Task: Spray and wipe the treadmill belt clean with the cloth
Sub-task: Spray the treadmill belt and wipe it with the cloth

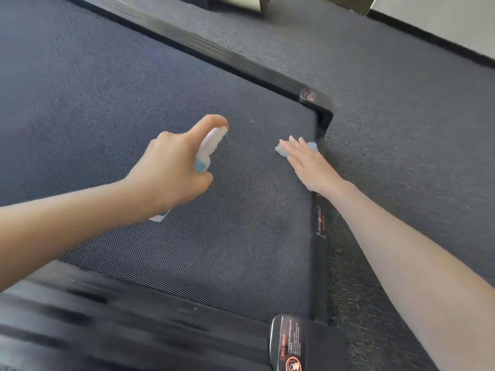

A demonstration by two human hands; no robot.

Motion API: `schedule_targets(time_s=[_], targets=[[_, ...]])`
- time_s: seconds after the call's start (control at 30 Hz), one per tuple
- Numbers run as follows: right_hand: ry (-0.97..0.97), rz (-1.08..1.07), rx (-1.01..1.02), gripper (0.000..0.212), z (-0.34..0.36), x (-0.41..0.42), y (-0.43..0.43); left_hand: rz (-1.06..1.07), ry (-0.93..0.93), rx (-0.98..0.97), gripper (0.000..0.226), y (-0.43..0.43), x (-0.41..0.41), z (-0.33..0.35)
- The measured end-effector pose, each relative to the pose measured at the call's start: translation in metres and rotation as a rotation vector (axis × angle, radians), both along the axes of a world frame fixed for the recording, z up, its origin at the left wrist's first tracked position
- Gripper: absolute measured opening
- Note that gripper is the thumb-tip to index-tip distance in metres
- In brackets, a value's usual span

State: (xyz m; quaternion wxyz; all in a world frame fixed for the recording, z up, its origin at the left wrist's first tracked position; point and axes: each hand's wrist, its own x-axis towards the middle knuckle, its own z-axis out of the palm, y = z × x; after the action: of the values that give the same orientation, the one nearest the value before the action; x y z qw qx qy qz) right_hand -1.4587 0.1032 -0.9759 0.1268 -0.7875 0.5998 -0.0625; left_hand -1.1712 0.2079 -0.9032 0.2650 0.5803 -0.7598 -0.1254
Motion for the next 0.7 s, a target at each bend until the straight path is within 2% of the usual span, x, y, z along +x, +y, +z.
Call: schedule_targets(time_s=[0.17,0.23,0.37,0.43,0.57,0.63,0.7], targets=[[-0.034,0.134,-0.002,0.045,0.006,0.016,0.032,-0.062,0.043,0.043,0.068,-0.002,0.006,0.009],[-0.053,0.257,-0.006,0.047,0.008,0.027,0.064,-0.076,0.048,0.017,0.069,-0.001,0.01,0.013],[0.031,0.541,-0.084,0.048,0.008,0.041,0.149,-0.04,0.073,-0.019,0.069,0.0,0.025,0.019],[0.015,0.664,-0.077,0.043,0.008,0.041,0.183,-0.029,0.089,-0.017,0.069,0.0,0.03,0.02],[0.061,0.831,-0.053,0.04,0.008,0.034,0.188,-0.034,0.093,0.004,0.07,0.001,0.033,0.017],[0.094,0.833,-0.096,0.041,0.003,0.031,0.173,-0.056,0.087,0.02,0.07,0.002,0.032,0.015],[0.103,0.74,-0.145,0.044,-0.004,0.029,0.155,-0.079,0.076,0.026,0.071,0.004,0.03,0.014]])
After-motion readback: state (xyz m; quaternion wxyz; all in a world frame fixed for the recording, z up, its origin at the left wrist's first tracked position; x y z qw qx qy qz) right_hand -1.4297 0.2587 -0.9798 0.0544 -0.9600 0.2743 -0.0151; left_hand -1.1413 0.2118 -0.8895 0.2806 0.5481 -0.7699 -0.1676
